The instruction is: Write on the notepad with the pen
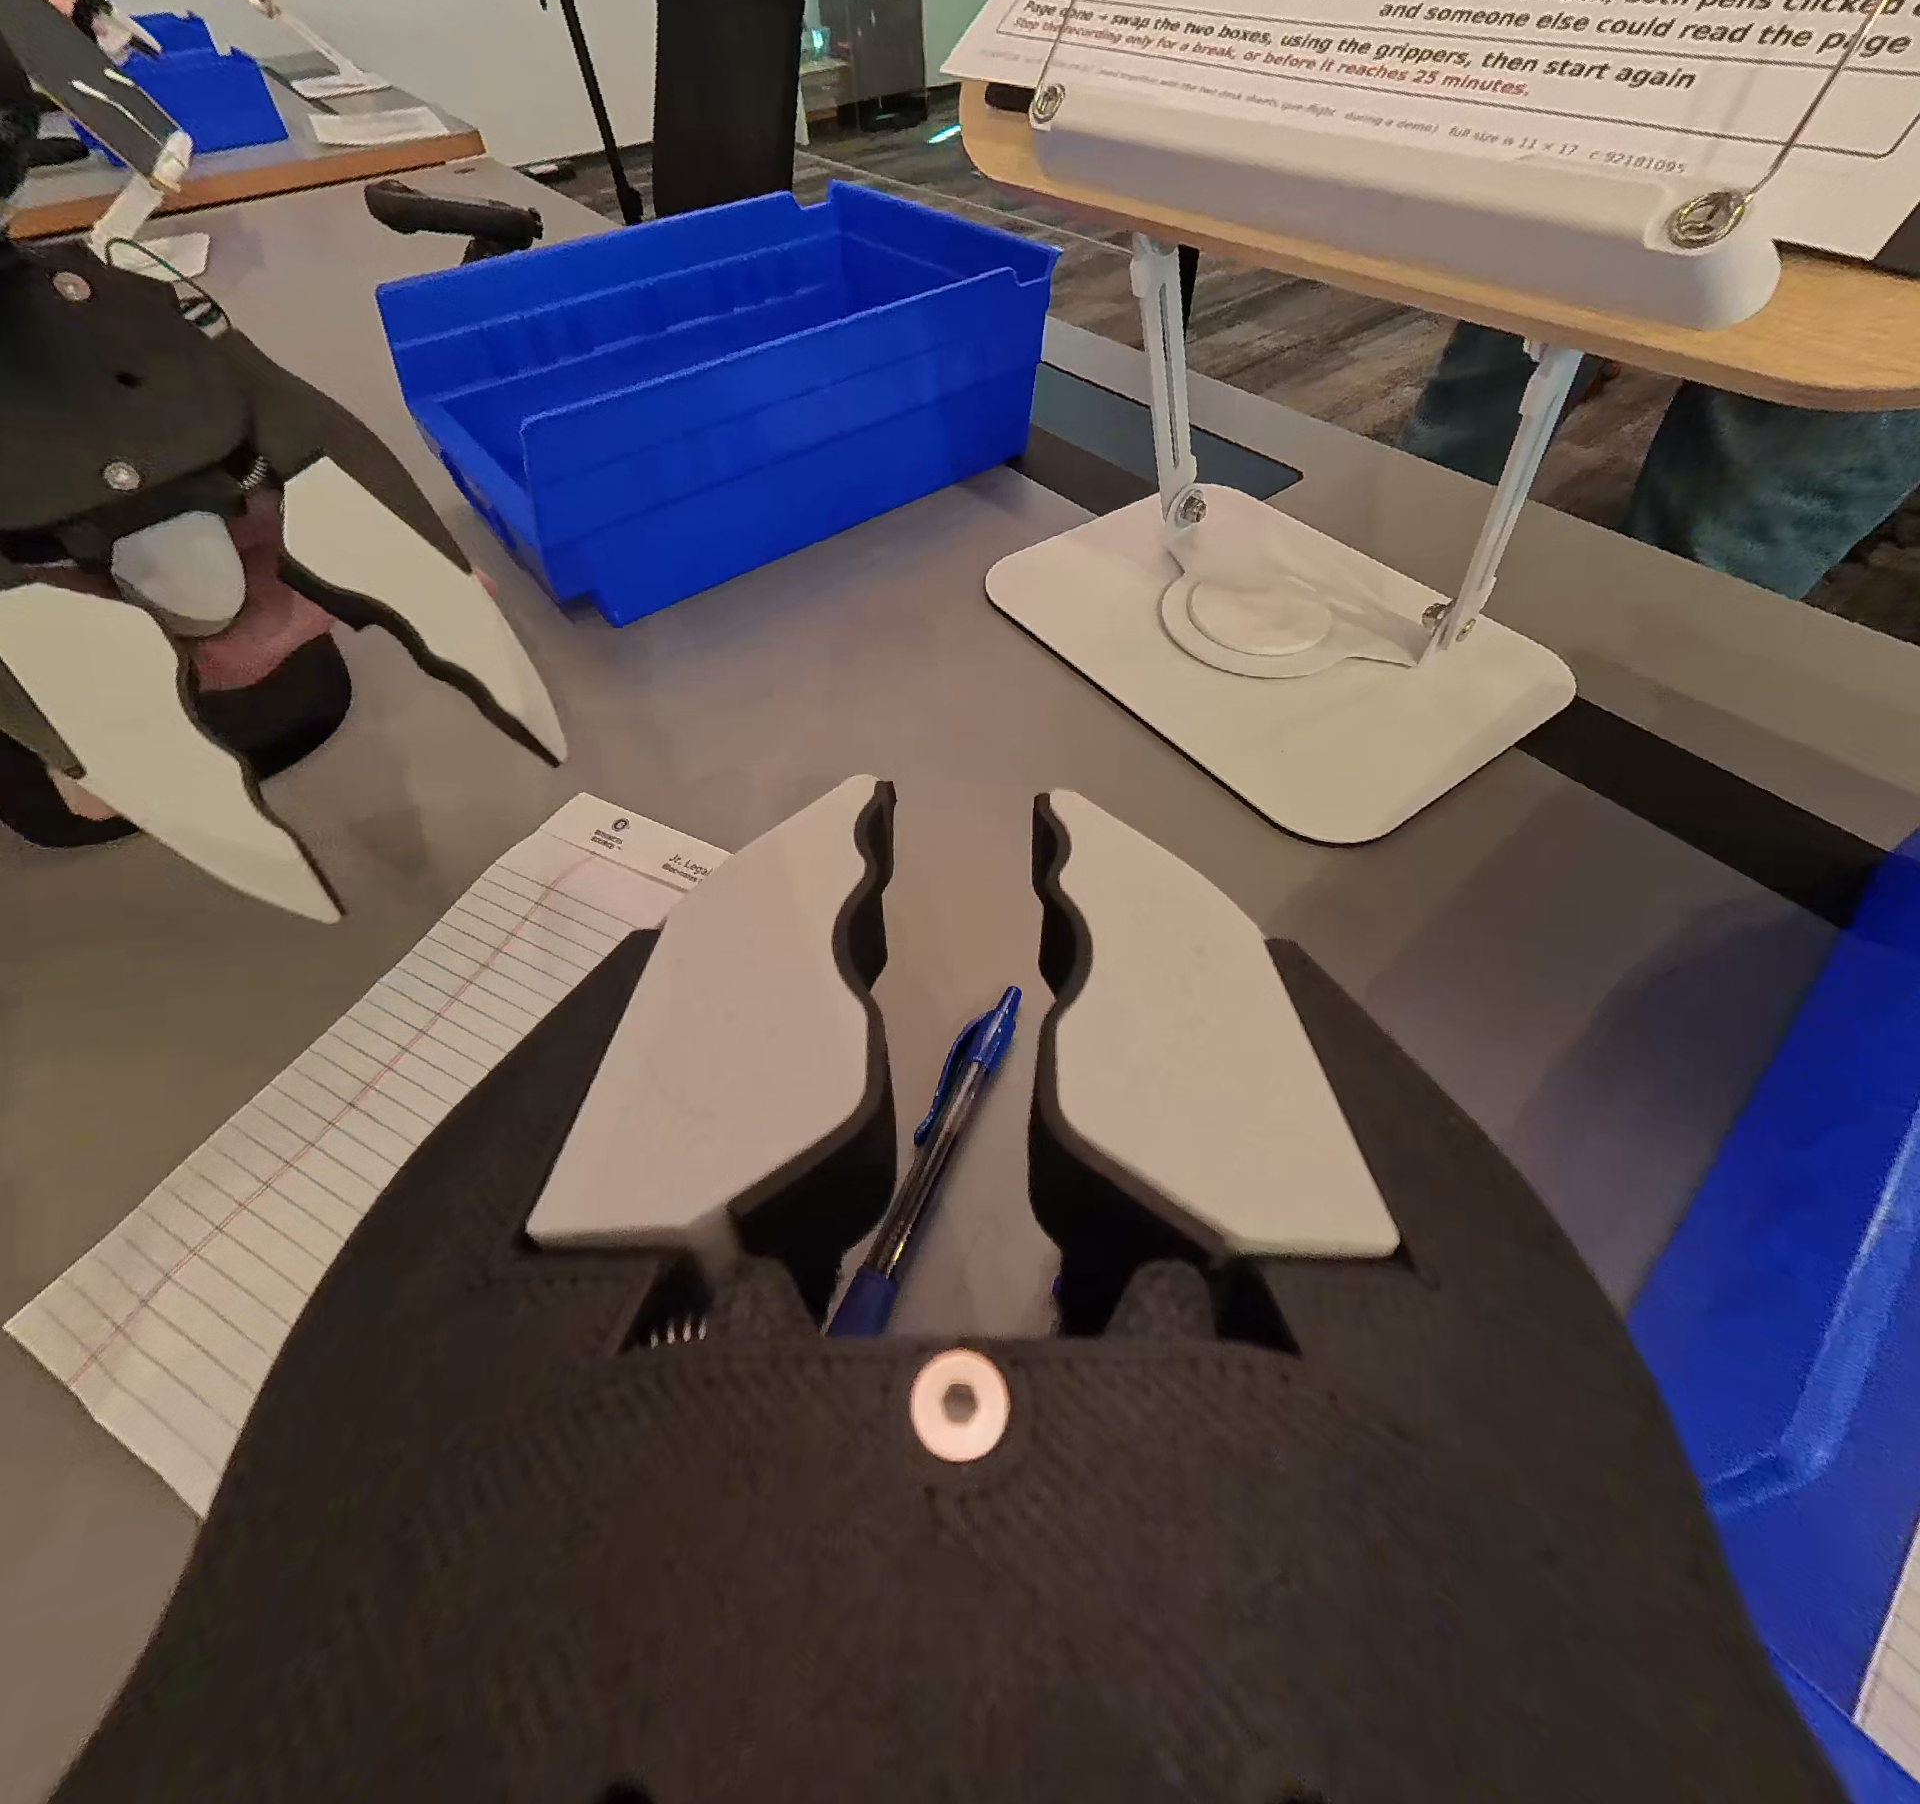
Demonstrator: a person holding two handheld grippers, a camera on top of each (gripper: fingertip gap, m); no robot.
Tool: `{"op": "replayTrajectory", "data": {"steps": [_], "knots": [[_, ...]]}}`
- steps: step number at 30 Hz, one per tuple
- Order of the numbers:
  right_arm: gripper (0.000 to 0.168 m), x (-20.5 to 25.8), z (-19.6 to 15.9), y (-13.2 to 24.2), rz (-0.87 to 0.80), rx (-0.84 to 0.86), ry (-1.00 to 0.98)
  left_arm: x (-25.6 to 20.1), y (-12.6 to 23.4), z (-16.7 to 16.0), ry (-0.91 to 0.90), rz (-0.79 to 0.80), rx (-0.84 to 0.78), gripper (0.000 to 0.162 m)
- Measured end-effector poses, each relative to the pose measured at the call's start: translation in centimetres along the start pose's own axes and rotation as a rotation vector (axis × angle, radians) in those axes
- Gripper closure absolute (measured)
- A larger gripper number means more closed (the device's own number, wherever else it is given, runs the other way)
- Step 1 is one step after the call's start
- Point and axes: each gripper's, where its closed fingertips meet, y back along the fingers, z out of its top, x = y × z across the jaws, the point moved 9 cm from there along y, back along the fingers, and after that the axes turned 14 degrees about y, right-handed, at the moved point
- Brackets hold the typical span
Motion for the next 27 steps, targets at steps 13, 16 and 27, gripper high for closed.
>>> {"op": "replayTrajectory", "data": {"steps": [13, 16, 27], "knots": [[0.144, -0.2, -0.2, 0.0, -0.005, 0.011, -0.001, -1.3, -4.9, -1.8, -0.088, 0.012, 0.203, 0.102], [0.143, -0.1, -0.1, -0.1, -0.002, 0.014, 0.004, -1.3, -4.9, -1.9, -0.093, 0.012, 0.186, 0.099], [0.143, -0.1, 0.0, 0.1, -0.008, 0.006, 0.007, -0.2, -0.1, -2.6, -0.192, 0.119, 0.113, 0.092]]}}
